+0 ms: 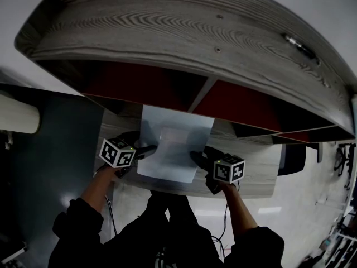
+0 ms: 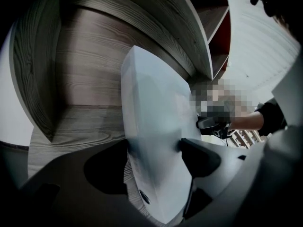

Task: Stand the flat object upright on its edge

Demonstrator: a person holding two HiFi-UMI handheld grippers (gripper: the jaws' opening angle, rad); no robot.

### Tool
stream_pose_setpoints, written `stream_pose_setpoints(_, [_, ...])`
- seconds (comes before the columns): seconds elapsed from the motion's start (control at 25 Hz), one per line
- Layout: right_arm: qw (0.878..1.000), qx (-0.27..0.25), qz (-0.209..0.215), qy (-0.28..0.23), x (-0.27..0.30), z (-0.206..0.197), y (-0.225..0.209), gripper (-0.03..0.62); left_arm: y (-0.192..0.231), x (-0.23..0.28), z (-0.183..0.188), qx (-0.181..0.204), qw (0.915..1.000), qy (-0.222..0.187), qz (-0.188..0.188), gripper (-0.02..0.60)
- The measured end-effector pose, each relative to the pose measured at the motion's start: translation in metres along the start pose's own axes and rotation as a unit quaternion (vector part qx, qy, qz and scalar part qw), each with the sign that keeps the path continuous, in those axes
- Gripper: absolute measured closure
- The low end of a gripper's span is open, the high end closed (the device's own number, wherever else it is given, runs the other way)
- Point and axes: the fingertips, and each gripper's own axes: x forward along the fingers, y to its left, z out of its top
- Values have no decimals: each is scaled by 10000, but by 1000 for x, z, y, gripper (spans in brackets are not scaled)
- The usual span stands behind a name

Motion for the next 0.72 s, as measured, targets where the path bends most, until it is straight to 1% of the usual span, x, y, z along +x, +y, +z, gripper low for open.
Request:
stream_pose_setpoints(0.12, [9996, -253, -106, -48, -2, 3, 2, 340, -1, -5, 2, 113, 9999, -26, 52, 221])
stream_pose_setpoints(0.24, [9990, -430, -97, -106, -3, 5, 8, 340, -2, -9, 4, 231, 9997, -69, 100, 221])
stream_pose_setpoints(0.44, [9978, -567, -91, -325, -5, 11, 16, 341, -4, -13, 9, 436, 9987, -166, 197, 221])
stream_pose_setpoints(0.56, [9961, -779, -170, -380, -7, 13, 17, 340, -5, -17, 13, 585, 9978, -182, 270, 221])
stream_pose_setpoints(0.72, [9941, -972, -174, -457, -10, 16, 26, 341, -8, -23, 21, 834, 9955, -258, 380, 221])
